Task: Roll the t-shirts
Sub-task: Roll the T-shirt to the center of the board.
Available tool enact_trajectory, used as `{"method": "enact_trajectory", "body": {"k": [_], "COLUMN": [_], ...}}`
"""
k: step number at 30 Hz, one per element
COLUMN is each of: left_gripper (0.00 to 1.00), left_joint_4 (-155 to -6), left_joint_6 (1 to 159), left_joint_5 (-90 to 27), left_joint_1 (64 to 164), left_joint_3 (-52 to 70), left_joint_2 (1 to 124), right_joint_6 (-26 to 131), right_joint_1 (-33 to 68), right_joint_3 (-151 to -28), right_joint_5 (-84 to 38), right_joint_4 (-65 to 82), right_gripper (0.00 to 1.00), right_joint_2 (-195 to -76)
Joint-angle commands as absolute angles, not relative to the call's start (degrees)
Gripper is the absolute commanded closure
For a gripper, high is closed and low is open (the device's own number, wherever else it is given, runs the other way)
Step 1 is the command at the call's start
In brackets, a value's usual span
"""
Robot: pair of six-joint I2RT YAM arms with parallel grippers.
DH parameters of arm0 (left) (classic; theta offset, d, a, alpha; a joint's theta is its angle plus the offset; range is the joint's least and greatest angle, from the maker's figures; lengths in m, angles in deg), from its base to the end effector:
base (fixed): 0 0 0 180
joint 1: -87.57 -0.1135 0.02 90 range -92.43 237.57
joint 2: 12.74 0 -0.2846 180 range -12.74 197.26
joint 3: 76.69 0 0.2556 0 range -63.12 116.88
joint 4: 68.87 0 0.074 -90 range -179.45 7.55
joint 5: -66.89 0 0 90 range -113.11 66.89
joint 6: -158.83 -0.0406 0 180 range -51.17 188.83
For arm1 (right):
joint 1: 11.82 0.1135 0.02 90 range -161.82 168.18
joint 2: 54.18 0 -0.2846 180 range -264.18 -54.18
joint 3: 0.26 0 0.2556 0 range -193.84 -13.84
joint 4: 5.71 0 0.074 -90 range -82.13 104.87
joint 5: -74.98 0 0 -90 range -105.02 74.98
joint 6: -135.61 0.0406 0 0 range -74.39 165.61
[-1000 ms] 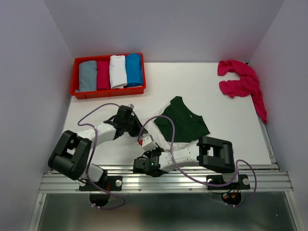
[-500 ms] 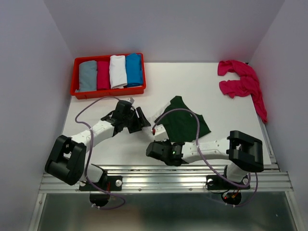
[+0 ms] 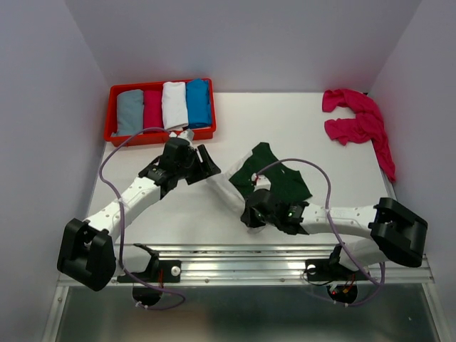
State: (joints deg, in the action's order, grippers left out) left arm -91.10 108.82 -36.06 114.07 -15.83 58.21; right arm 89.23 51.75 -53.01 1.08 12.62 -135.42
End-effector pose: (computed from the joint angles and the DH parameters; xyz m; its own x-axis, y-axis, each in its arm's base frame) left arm 0.2418 -0.1307 0.2770 -0.7550 -0.3234 -0.5705 0.1555 0.7568 -0.6349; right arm 0.1341 0.2445 0.1905 -0.7702 -0.0605 -0.6349 -0.3378 0.8831 0.3257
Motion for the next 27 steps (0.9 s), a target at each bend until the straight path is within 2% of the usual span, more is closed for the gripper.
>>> {"method": "enact_trajectory", "body": {"k": [1,18,27], "left_gripper": [0.29,0.32,0.34], "left_joint_4": [-92.56,-87.99,-84.48], "left_joint_6": [107.41,107.15,107.50], "left_joint_5": [-35.41,-40.86,-41.83], "left_joint_1": [113.76,115.25,118.59], "left_joint_3": [-14.60,-16.80,-14.52], "left_joint_2": [56.51,59.24,63.98], "right_joint_6": [93.95,109.42,111.97], "right_joint_1": [47.60,30.90,27.21], "right_joint_3": [-49.18,-33.62,-30.89], "right_joint_5": [-8.50,-31.43,-35.14], "right_joint_4": [2.17,-17.17,-21.05], "right_gripper": [0.99,0.99,0.99], "right_joint_2": [-130.22,-125.46,-127.22]}}
